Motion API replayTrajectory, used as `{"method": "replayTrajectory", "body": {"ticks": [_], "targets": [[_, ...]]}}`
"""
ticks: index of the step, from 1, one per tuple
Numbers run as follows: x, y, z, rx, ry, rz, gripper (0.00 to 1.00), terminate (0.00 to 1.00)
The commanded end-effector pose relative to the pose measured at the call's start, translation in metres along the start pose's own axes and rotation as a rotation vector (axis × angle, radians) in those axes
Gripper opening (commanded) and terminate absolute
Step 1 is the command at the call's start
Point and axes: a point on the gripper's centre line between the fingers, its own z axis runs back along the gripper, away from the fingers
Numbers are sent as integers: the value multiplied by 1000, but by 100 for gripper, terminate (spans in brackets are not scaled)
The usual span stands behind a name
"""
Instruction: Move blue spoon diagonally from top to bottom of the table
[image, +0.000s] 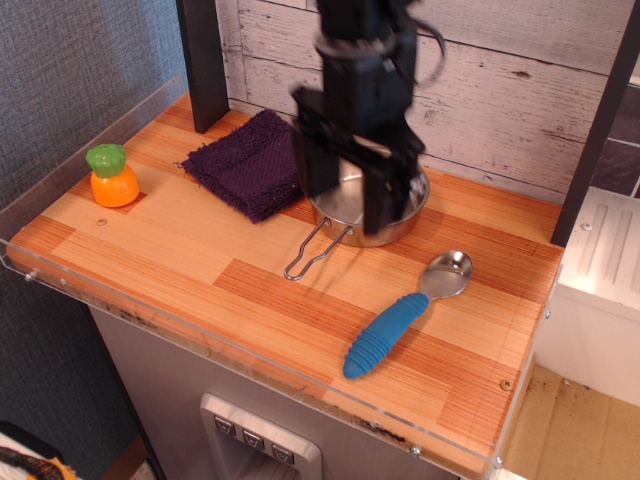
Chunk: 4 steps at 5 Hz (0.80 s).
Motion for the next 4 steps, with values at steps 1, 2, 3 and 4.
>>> {"method": "replayTrajectory", "body": {"ticks": [1, 2, 3, 4], "targets": [[-11, 37, 20, 67, -62, 98, 100, 0], [-11, 43, 16, 67, -38, 144, 100, 0], [-12, 46, 14, 43, -25, 176, 100, 0], [-15, 58, 14, 98, 30, 198, 100, 0]]}}
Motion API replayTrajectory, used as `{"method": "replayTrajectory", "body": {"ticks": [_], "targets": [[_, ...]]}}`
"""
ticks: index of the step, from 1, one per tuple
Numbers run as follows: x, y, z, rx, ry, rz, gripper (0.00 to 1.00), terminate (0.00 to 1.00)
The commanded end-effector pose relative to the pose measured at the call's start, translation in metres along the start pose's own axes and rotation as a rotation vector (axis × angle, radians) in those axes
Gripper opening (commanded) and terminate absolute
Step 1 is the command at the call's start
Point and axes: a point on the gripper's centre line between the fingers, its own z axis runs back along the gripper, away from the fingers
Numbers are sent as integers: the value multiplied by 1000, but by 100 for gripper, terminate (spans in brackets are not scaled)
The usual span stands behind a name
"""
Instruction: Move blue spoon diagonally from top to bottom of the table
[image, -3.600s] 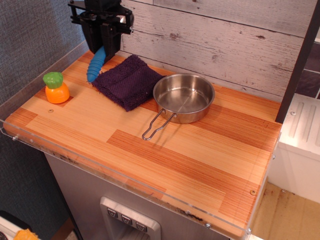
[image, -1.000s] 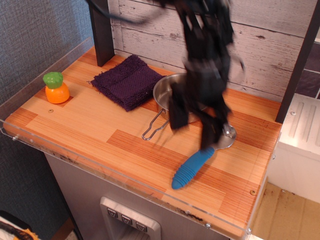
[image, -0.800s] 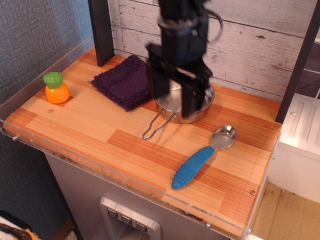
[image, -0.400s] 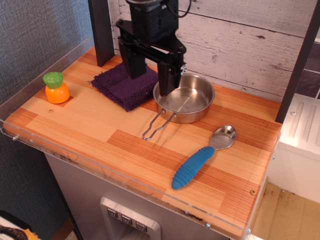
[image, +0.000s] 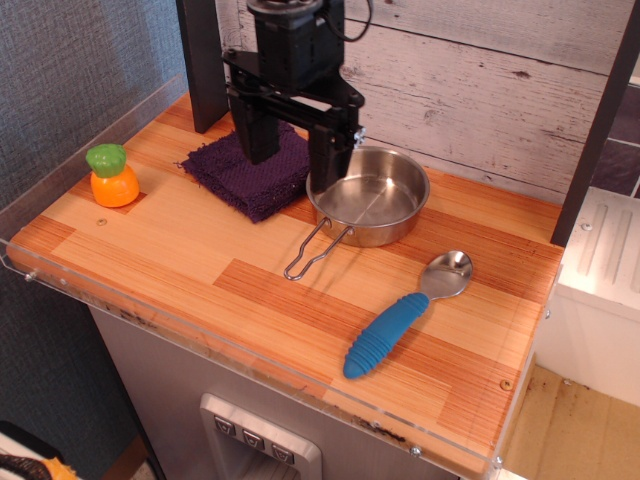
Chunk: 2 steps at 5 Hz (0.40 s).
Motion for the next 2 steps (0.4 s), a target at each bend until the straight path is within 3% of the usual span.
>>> {"method": "replayTrajectory", "body": {"ticks": [1, 2], "targets": [[-6, 14, 10, 68, 8, 23, 100, 0], [-6, 14, 10, 68, 8, 23, 100, 100]]}}
